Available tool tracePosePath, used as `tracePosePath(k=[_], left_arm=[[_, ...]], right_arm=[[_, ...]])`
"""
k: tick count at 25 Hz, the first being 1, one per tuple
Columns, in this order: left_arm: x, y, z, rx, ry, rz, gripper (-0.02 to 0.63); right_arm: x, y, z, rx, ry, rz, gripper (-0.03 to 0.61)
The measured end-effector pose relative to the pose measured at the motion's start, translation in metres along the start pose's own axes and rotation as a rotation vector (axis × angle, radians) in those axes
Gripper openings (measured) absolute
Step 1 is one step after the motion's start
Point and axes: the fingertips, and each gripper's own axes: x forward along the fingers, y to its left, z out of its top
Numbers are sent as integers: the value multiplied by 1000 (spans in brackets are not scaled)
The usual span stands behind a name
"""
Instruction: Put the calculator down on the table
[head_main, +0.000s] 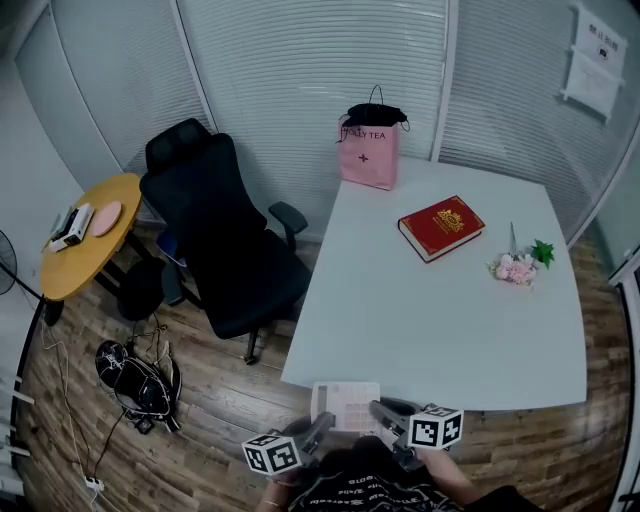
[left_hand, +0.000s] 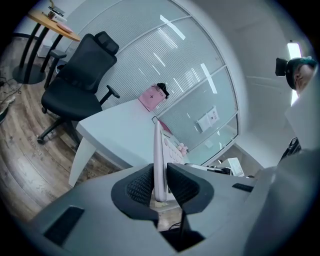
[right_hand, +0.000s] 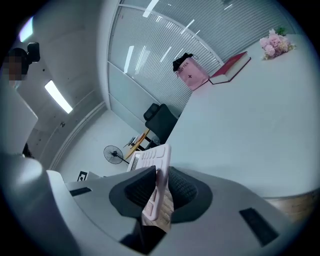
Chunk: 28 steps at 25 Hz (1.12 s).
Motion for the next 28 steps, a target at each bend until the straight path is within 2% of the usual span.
tracePosePath(k=[7, 13, 20, 23, 28], left_arm=[[56, -3, 26, -9, 1, 5, 94], [99, -3, 54, -26, -37, 9, 94], [129, -3, 97, -17, -30, -10, 94], [140, 1, 113, -9, -14, 3, 94], [161, 10, 136, -32, 3, 23, 94]], right_arm=[[2, -39, 48, 39, -10, -36, 84], [9, -63, 97, -24, -5, -53, 86], [23, -71, 146, -39, -44, -40, 84], [32, -76, 162, -59, -46, -69, 87], [47, -89, 185, -35, -67, -113, 87]])
